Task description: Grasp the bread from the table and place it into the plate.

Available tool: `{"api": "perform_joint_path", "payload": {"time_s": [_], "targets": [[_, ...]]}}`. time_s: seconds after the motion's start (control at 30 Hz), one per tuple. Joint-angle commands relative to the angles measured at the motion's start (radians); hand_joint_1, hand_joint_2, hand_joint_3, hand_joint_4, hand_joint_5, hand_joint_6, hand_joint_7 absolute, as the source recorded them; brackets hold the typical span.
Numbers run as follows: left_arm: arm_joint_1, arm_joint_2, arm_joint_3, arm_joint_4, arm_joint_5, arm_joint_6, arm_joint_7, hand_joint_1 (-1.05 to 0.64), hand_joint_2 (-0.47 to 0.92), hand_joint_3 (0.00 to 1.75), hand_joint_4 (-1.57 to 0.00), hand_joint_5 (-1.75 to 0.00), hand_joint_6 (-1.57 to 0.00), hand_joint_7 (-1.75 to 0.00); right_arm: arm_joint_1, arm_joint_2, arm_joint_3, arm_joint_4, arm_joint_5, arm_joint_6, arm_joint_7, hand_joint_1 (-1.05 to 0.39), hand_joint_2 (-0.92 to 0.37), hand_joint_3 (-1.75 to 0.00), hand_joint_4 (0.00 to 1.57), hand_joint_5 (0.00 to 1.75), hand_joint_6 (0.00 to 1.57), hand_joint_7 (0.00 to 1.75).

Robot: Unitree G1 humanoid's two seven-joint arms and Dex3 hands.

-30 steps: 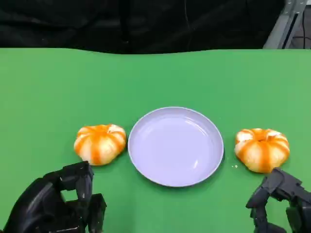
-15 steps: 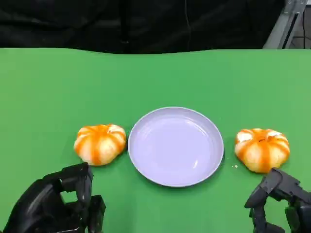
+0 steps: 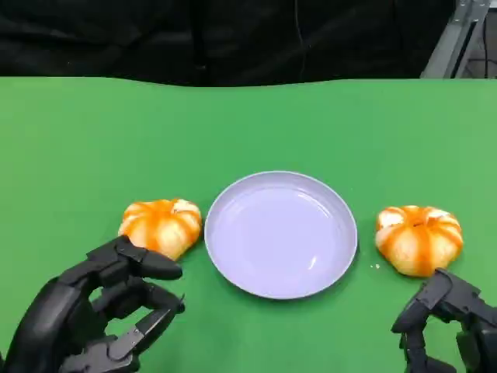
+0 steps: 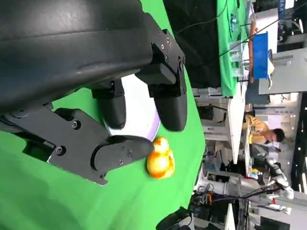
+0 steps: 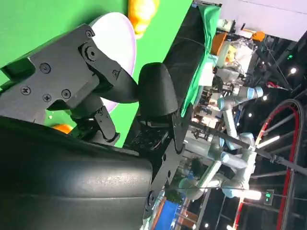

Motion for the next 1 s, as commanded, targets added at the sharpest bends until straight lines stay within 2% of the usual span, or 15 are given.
{"api": "perform_joint_path", "payload": {"time_s": [0.03,0.07,0.17,0.33,0.37,0.4,0.47,0.7,0.8,0.97,1.0], "targets": [[-0.066,0.103,-0.048,-0.027,0.389,-0.141,0.108,-0.62,0.92,0.36,-0.18,-0.84,-0.41,-0.52,0.002,-0.006,-0.008,-0.009,0.009,0.007,-0.004,-0.11,-0.5,-1.24,0.83,1.75,0.75,1.51],[-0.084,0.123,-0.06,-0.034,0.477,-0.152,0.133,-0.69,0.92,0.3,-0.18,-0.68,-0.45,-0.34,0.0,-0.006,-0.009,-0.008,0.007,0.008,-0.005,-0.1,-0.5,-1.24,0.83,1.75,0.75,1.51],[-0.096,0.127,-0.072,-0.035,0.554,-0.153,0.159,-0.74,0.92,0.26,-0.19,-0.56,-0.5,-0.2,-0.001,-0.006,-0.009,-0.008,0.006,0.009,-0.005,-0.11,-0.5,-1.24,0.83,1.75,0.75,1.52],[-0.096,0.122,-0.077,-0.033,0.576,-0.158,0.17,-0.74,0.92,0.26,-0.2,-0.53,-0.51,-0.17,-0.001,-0.006,-0.009,-0.008,0.006,0.01,-0.005,-0.11,-0.51,-1.23,0.83,1.75,0.75,1.52],[-0.185,0.165,-0.12,0.023,0.748,-0.171,0.223,-0.74,0.92,0.26,-0.2,-0.53,-0.51,-0.17,-0.001,-0.006,-0.008,-0.009,0.007,0.01,-0.004,-0.11,-0.51,-1.23,0.83,1.75,0.75,1.52],[-0.266,0.201,-0.16,0.075,0.892,-0.182,0.265,-0.83,0.92,0.15,-0.21,-0.43,-0.53,-0.1,0.0,-0.004,-0.006,-0.011,0.01,0.013,-0.003,-0.12,-0.51,-1.23,0.84,1.75,0.75,1.52],[-0.363,0.237,-0.21,0.143,1.059,-0.185,0.309,-0.88,0.92,0.07,-0.21,-0.35,-0.54,-0.05,0.001,-0.001,-0.003,-0.012,0.012,0.016,-0.004,-0.12,-0.51,-1.23,0.84,1.75,0.75,1.51],[-0.4,0.236,-0.237,0.184,1.114,-0.173,0.337,-0.89,0.92,0.03,-0.22,-0.27,-0.54,-0.01,0.0,0.004,-0.003,-0.012,0.009,0.017,-0.006,-0.12,-0.51,-1.22,0.85,1.75,0.76,1.51],[-0.514,0.213,-0.301,0.325,1.187,-0.126,0.339,-0.87,0.9,0.01,-0.21,-0.2,-0.52,0.0,0.007,0.004,-0.003,-0.025,-0.001,0.029,-0.007,-0.12,-0.51,-1.22,0.84,1.75,0.76,1.51],[-0.538,0.216,-0.323,0.356,1.194,-0.111,0.353,-0.87,0.9,0.0,-0.23,-0.14,-0.51,0.0,0.008,0.005,-0.002,-0.029,-0.003,0.034,-0.007,-0.12,-0.51,-1.22,0.84,1.75,0.76,1.5],[-0.574,0.197,-0.343,0.45,1.203,-0.096,0.367,-0.87,0.9,0.0,-0.23,-0.13,-0.51,0.0,0.01,0.005,-0.002,-0.032,-0.003,0.035,-0.007,-0.12,-0.51,-1.21,0.84,1.75,0.76,1.5]]}}
